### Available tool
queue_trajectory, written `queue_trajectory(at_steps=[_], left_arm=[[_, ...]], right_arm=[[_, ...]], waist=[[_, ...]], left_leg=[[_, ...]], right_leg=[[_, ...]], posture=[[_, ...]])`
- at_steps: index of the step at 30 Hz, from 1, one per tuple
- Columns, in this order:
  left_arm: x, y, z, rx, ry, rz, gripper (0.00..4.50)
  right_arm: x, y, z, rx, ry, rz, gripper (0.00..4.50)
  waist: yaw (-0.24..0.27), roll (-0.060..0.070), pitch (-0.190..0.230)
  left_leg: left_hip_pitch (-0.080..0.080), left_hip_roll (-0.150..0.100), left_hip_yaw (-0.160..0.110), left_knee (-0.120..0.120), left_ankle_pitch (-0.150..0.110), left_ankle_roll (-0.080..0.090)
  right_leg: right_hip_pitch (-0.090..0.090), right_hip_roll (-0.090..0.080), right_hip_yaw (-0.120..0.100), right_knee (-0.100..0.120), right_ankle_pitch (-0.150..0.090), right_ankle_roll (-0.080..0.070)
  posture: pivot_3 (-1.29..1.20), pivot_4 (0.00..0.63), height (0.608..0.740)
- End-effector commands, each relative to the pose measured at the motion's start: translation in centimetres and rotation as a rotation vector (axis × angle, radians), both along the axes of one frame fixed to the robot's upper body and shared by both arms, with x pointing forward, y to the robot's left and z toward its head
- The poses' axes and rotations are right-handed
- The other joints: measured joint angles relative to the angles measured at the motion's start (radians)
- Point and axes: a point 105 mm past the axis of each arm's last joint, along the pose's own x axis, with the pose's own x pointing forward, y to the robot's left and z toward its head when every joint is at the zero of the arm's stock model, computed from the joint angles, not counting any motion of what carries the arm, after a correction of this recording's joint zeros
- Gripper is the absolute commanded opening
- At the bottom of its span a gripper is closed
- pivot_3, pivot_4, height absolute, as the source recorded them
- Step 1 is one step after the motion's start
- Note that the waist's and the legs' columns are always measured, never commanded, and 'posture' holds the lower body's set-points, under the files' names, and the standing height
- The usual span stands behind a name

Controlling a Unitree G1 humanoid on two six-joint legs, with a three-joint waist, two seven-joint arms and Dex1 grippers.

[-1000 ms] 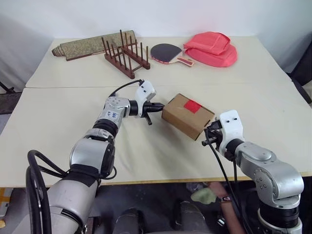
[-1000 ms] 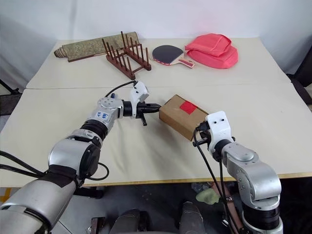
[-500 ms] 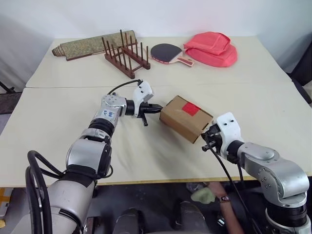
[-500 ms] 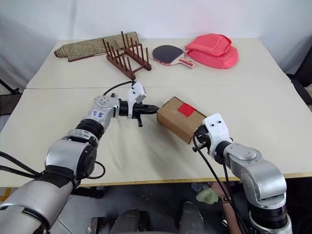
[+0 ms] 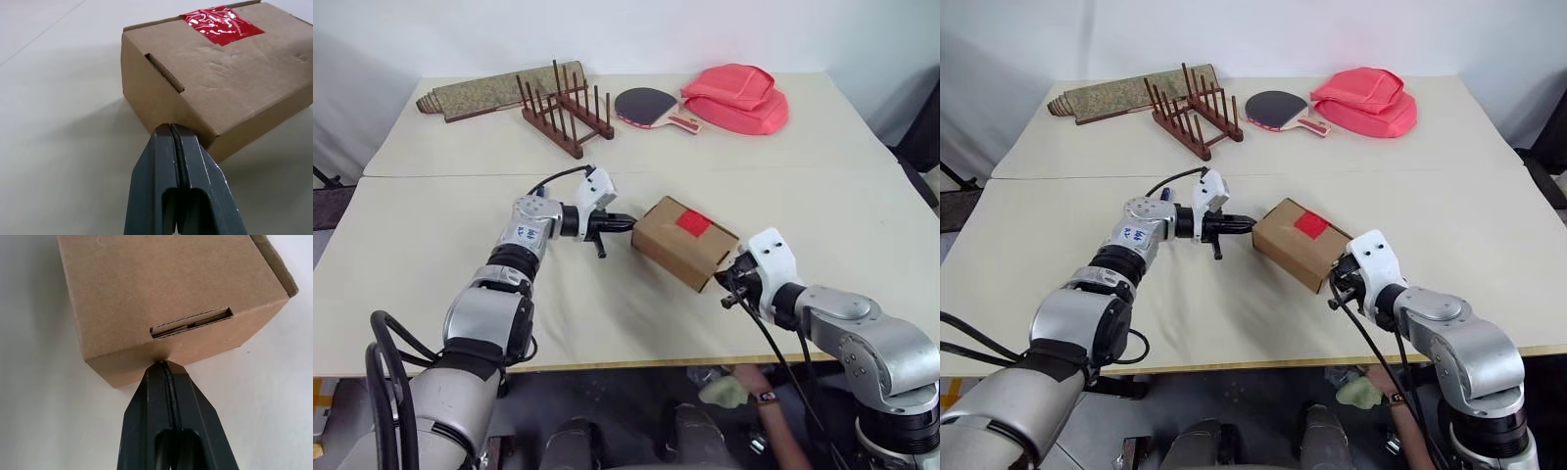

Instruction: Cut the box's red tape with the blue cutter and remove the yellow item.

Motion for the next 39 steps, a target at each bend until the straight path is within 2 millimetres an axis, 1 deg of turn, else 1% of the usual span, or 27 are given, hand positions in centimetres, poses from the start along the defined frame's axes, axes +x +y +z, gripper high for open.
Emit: queue_trajectory(at_steps=[1, 5, 7, 12, 14, 18, 19, 20, 21, 22, 24, 26, 27, 28, 30, 31, 33, 34, 36, 39], left_arm=[[-0.5, -0.6, 0.2, 0.0, -0.013, -0.051, 0.02], [-0.3, -0.5, 0.3, -0.004, -0.019, -0.037, 0.02], [-0.2, -0.2, 0.6, -0.008, -0.028, -0.026, 0.02], [0.7, 1.6, 1.8, -0.038, -0.065, 0.054, 0.02], [0.9, 2.2, 2.5, -0.053, -0.093, 0.08, 0.02], [1.7, 3.1, 5.4, -0.119, -0.202, 0.153, 0.02], [2.1, 3.4, 6.2, -0.134, -0.231, 0.195, 0.2], [2.6, 3.9, 7.0, -0.156, -0.243, 0.252, 0.42], [3.1, 4.8, 8.1, -0.186, -0.245, 0.326, 0.63], [3.4, 5.4, 8.8, -0.206, -0.243, 0.374, 0.95], [3.5, 6.3, 9.7, -0.235, -0.24, 0.436, 1.47], [3.2, 7.2, 9.9, -0.243, -0.255, 0.495, 2.07], [3.1, 7.7, 9.7, -0.235, -0.258, 0.531, 2.31], [3.0, 8.6, 9.5, -0.241, -0.264, 0.602, 2.64], [2.5, 9.8, 9.0, -0.243, -0.267, 0.689, 3.21], [2.1, 10.4, 8.7, -0.244, -0.274, 0.734, 3.55], [1.4, 11.2, 8.0, -0.252, -0.272, 0.817, 4.17], [0.9, 11.6, 7.5, -0.237, -0.284, 0.864, 4.47], [0.1, 12.8, 7.0, -0.208, -0.307, 0.973, 4.47], [-0.6, 13.8, 6.2, -0.186, -0.291, 1.06, 4.47]], right_arm=[[-0.4, 1.2, 0.9, 0.018, -0.03, 0.066, 0.0], [-0.2, 0.2, 0.6, -0.018, -0.033, 0.045, 0.0], [-0.1, -0.4, 0.9, -0.032, -0.047, 0.024, 0.0], [-0.1, -2.3, 1.7, -0.071, -0.084, -0.043, 0.0], [-0.4, -3.1, 2.0, -0.089, -0.095, -0.065, 0.0], [-1.0, -5.3, 2.8, -0.099, -0.121, -0.087, 0.0], [-1.3, -5.6, 2.8, -0.098, -0.1, -0.068, 0.17], [-1.4, -5.8, 3.3, -0.088, -0.107, -0.046, 0.37], [-1.1, -5.8, 4.5, -0.057, -0.145, -0.014, 0.59], [-1.0, -5.8, 5.5, -0.034, -0.177, 0.01, 0.93], [-0.8, -5.4, 6.9, 0.033, -0.211, 0.079, 1.53], [-0.6, -5.0, 7.7, 0.053, -0.235, 0.154, 2.2], [-0.5, -4.6, 8.2, 0.073, -0.256, 0.207, 2.49], [-0.1, -4.6, 8.5, 0.074, -0.276, 0.241, 2.87], [0.4, -4.5, 8.7, 0.061, -0.297, 0.287, 3.5], [0.6, -4.4, 8.8, 0.053, -0.307, 0.32, 3.89], [0.9, -4.0, 9.1, 0.056, -0.318, 0.385, 4.5], [1.0, -3.6, 9.3, 0.063, -0.325, 0.434, 4.5], [1.2, -2.9, 9.5, 0.086, -0.336, 0.522, 4.5], [1.0, -2.2, 9.4, 0.108, -0.325, 0.64, 4.5]], waist=[[0.0, 0.0, 0.0], [0.001, 0.0, 0.0], [0.002, 0.0, 0.0], [0.001, 0.0, 0.0], [0.001, 0.0, 0.0], [0.008, 0.0, 0.0], [0.01, 0.0, 0.0], [0.012, -0.001, 0.0], [0.014, -0.001, 0.001], [0.014, -0.002, 0.001], [0.008, -0.003, 0.002], [0.004, -0.004, 0.002], [0.003, -0.004, 0.002], [0.001, -0.004, 0.002], [-0.001, -0.004, 0.002], [-0.001, -0.004, 0.002], [0.0, -0.004, 0.002], [0.0, -0.004, 0.003], [0.001, -0.005, 0.003], [0.012, -0.006, 0.003]], left_leg=[[0.0, 0.0, 0.0, 0.0, 0.0, 0.0], [0.0, 0.0, 0.0, 0.0, 0.0, 0.0], [0.0, 0.0, 0.0, 0.0, 0.0, 0.0], [0.0, 0.0, 0.0, 0.0, 0.0, 0.0], [0.0, 0.0, 0.0, 0.0, 0.0, 0.0], [0.0, 0.0, 0.0, 0.0, 0.0, 0.0], [0.0, 0.0, -0.001, 0.001, 0.0, 0.0], [0.0, 0.0, -0.001, 0.001, 0.0, 0.0], [0.0, 0.0, -0.001, 0.001, 0.0, 0.0], [0.0, 0.0, -0.001, 0.001, 0.0, 0.0], [0.001, 0.0, -0.001, 0.001, 0.0, 0.0], [0.002, 0.0, -0.001, 0.001, 0.0, 0.0], [0.002, 0.0, -0.001, 0.001, 0.0, 0.0], [0.002, 0.0, -0.001, 0.001, 0.0, 0.0], [0.003, 0.0, 0.0, 0.001, 0.0, 0.0], [0.003, 0.0, 0.0, 0.001, 0.0, 0.0], [0.003, 0.0, 0.0, 0.001, 0.0, 0.0], [0.003, 0.0, 0.0, 0.001, 0.0, 0.0], [0.003, 0.0, 0.0, 0.002, 0.0, 0.0], [0.003, 0.0, 0.0, 0.004, 0.0, 0.0]], right_leg=[[0.0, 0.0, 0.0, 0.0, 0.0, 0.0], [0.0, 0.0, 0.0, 0.0, 0.0, 0.0], [0.0, 0.0, 0.0, 0.0, 0.0, 0.0], [0.0, 0.0, 0.0, 0.0, 0.0, 0.0], [0.0, 0.0, 0.0, 0.0, 0.0, 0.0], [0.0, 0.0, 0.0, 0.0, 0.0, 0.0], [0.0, 0.0, 0.001, 0.0, 0.0, 0.0], [0.0, 0.0, 0.001, 0.0, 0.0, 0.0], [0.0, 0.0, 0.001, 0.0, 0.0, 0.0], [0.0, 0.0, 0.001, 0.0, 0.0, 0.0], [0.0, 0.0, 0.002, 0.001, 0.0, 0.0], [0.0, 0.0, 0.002, 0.001, 0.0, 0.0], [0.001, 0.0, 0.002, 0.002, 0.0, 0.0], [0.001, 0.0, 0.002, 0.002, 0.0, 0.0], [0.001, 0.0, 0.003, 0.002, 0.001, 0.001], [0.001, 0.0, 0.004, 0.002, 0.001, 0.001], [0.001, 0.0, 0.004, 0.002, 0.001, 0.001], [0.001, 0.0, 0.004, 0.002, 0.001, 0.001], [0.001, 0.0, 0.004, 0.002, 0.001, 0.001], [0.001, 0.0, 0.004, 0.003, 0.001, 0.001]], posture=[[0.0, 0.15, 0.74], [0.0, 0.15, 0.74], [0.0, 0.15, 0.74], [0.0, 0.15, 0.74], [0.0, 0.15, 0.74], [0.0, 0.15, 0.74], [0.0, 0.15, 0.74], [0.0, 0.15, 0.74], [0.0, 0.15, 0.74], [0.0, 0.15, 0.74], [0.0, 0.15, 0.74], [0.0, 0.15, 0.74], [0.0, 0.15, 0.74], [0.0, 0.15, 0.74], [0.0, 0.15, 0.74], [0.0, 0.15, 0.74], [0.0, 0.15, 0.74], [0.0, 0.15, 0.74], [0.0, 0.15, 0.74], [0.0, 0.15, 0.74]])
